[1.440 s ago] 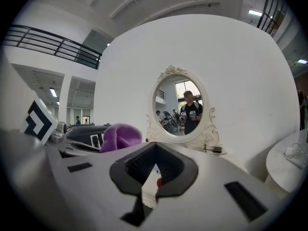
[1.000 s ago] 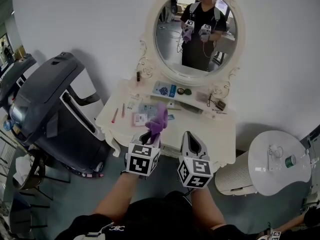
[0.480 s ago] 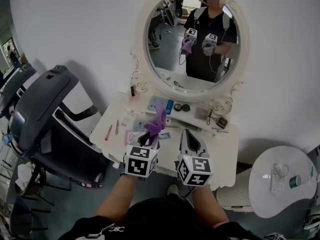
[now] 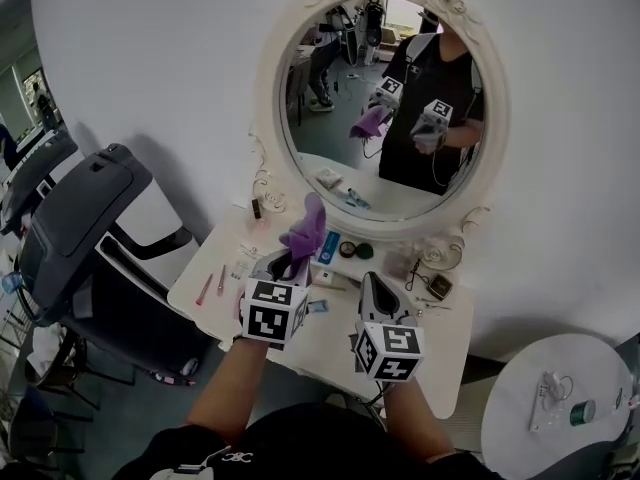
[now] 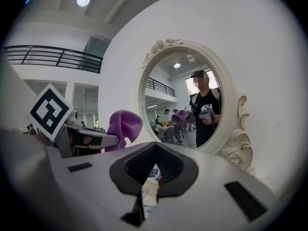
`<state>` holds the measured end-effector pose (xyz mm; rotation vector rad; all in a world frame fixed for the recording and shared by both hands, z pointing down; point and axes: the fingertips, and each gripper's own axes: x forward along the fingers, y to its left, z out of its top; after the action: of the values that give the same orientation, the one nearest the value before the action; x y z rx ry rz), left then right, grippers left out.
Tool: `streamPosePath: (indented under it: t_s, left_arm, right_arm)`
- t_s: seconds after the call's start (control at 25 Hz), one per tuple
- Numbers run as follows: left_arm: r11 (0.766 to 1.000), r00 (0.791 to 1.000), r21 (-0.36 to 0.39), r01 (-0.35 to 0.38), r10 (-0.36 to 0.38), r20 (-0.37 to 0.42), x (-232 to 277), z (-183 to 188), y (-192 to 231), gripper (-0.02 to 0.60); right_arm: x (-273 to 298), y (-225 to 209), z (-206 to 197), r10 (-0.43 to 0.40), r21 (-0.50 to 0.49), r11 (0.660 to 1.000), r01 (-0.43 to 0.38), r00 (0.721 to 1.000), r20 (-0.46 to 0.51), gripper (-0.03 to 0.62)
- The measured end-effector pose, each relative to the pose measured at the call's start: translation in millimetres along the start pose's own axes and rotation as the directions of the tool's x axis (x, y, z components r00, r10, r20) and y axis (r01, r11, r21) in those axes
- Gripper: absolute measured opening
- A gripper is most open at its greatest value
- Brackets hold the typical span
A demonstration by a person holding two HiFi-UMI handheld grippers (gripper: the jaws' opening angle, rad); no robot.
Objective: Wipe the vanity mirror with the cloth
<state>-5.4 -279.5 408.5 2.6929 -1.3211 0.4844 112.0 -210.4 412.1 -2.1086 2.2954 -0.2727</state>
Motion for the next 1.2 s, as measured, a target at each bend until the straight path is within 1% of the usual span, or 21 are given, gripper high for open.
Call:
streamPosePath:
  t_s: [0.08, 0.12, 0.2, 0.24, 0.32, 0.4, 0.56, 0.72, 0.88, 0.96, 1.08, 1.2]
  left_arm:
    - [0.999, 0.999, 0.028, -0.026, 0.025, 0.02, 12, 19, 5, 0.058]
    - [0.998, 0.999, 0.055, -0.039, 0.037, 0.029, 19, 29, 7, 0.058]
    - [0.989, 0.997, 0.13, -0.067, 0.061, 0.046, 29, 51, 14, 0.058]
    - [0.981, 0.996, 0.173, -0.084, 0.075, 0.056, 33, 64, 18, 0.058]
    - [0.958, 0.991, 0.258, -0.125, 0.106, 0.084, 37, 93, 30, 0.058]
    - [0.93, 0.984, 0.328, -0.164, 0.13, 0.125, 40, 126, 43, 0.058]
    - [0.88, 0.969, 0.42, -0.221, 0.15, 0.195, 51, 191, 70, 0.058]
    - [0.84, 0.954, 0.472, -0.269, 0.164, 0.251, 62, 249, 93, 0.058]
    - [0.81, 0.938, 0.499, -0.308, 0.171, 0.301, 71, 296, 103, 0.058]
    - [0.803, 0.93, 0.497, -0.328, 0.182, 0.319, 76, 314, 108, 0.058]
    - [0.802, 0.922, 0.49, -0.342, 0.184, 0.342, 82, 336, 113, 0.058]
    - [0.808, 0.92, 0.483, -0.337, 0.173, 0.353, 87, 351, 115, 0.058]
  right_arm:
    - [6, -9, 1, 0.019, -0.003, 1.0, -0.019, 1.0, -0.01, 0.008]
    - [8, -14, 1, 0.028, -0.005, 1.0, -0.028, 1.0, -0.014, 0.009]
    - [11, -23, 2, 0.044, -0.007, 0.999, -0.044, 0.999, -0.021, 0.009]
    - [12, -27, 1, 0.048, -0.005, 0.999, -0.048, 0.999, -0.025, 0.009]
    - [16, -35, -4, 0.046, 0.009, 0.999, -0.045, 0.998, -0.038, 0.008]
    - [20, -43, -8, 0.034, 0.023, 0.999, -0.033, 0.998, -0.051, 0.009]
    - [25, -54, -6, 0.003, 0.015, 1.0, -0.002, 0.999, -0.052, 0.009]
    - [29, -61, -2, -0.04, 0.024, 0.999, 0.041, 0.998, -0.039, 0.008]
    - [32, -69, 1, -0.079, 0.029, 0.996, 0.08, 0.996, -0.032, 0.009]
    - [35, -70, 3, -0.089, 0.019, 0.996, 0.09, 0.996, -0.031, 0.009]
    - [37, -72, 11, -0.099, -0.005, 0.995, 0.099, 0.995, -0.014, 0.009]
    - [37, -78, 14, -0.121, -0.009, 0.993, 0.121, 0.993, -0.01, 0.008]
